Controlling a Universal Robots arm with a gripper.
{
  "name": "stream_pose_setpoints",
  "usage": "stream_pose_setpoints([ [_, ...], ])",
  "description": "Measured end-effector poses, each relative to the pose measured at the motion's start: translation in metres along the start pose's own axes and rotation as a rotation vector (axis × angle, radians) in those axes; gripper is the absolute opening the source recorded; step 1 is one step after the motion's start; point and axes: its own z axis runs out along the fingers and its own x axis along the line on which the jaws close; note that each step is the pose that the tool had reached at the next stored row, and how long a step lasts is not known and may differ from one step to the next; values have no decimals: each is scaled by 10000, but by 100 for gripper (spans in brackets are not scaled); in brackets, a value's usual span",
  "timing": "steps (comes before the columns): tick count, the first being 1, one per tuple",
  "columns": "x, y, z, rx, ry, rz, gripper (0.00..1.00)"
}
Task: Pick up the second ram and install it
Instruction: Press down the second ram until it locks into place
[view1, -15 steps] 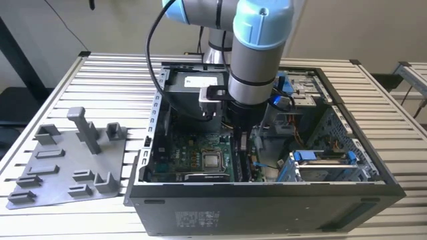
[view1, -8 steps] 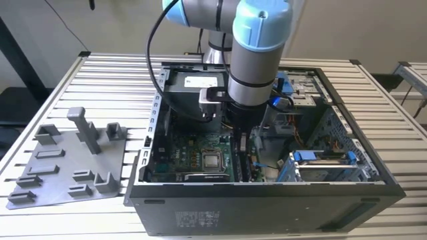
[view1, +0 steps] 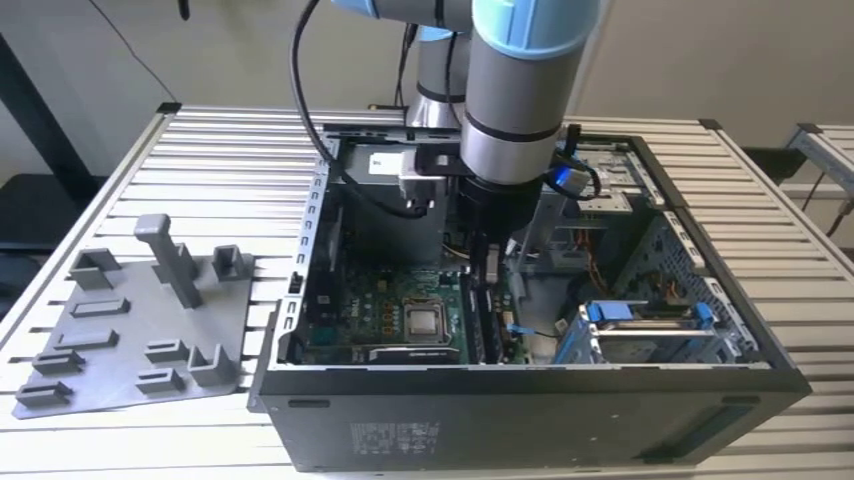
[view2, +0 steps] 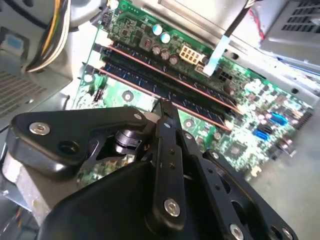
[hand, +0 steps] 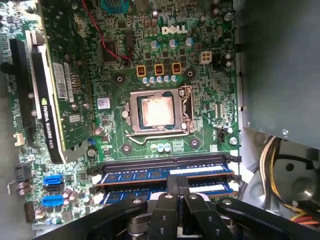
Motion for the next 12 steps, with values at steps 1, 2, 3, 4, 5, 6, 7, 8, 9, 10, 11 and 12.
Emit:
stream_pose_setpoints([
  [1,-1,-1,-45,1,-4,0,11],
  [2,-3,-3,-90,1,-3,0,11],
  [3,-4,-4,-136,0,-1,0,11],
  [4,-5,-6,-172,1,-4,0,11],
  [5,-6,-6,-179,0,-3,-1,11],
  [6,-6,-6,-178,1,-5,0,11],
  [7,-5,-6,-179,1,-4,0,11],
  [8,-5,-6,-179,1,-4,0,11],
  [9,-5,-6,-179,1,-4,0,11],
  [10,-5,-6,-180,0,-2,0,11],
  [11,-5,-6,-180,0,-3,0,11],
  [12,-5,-6,-180,0,-2,-1,11],
])
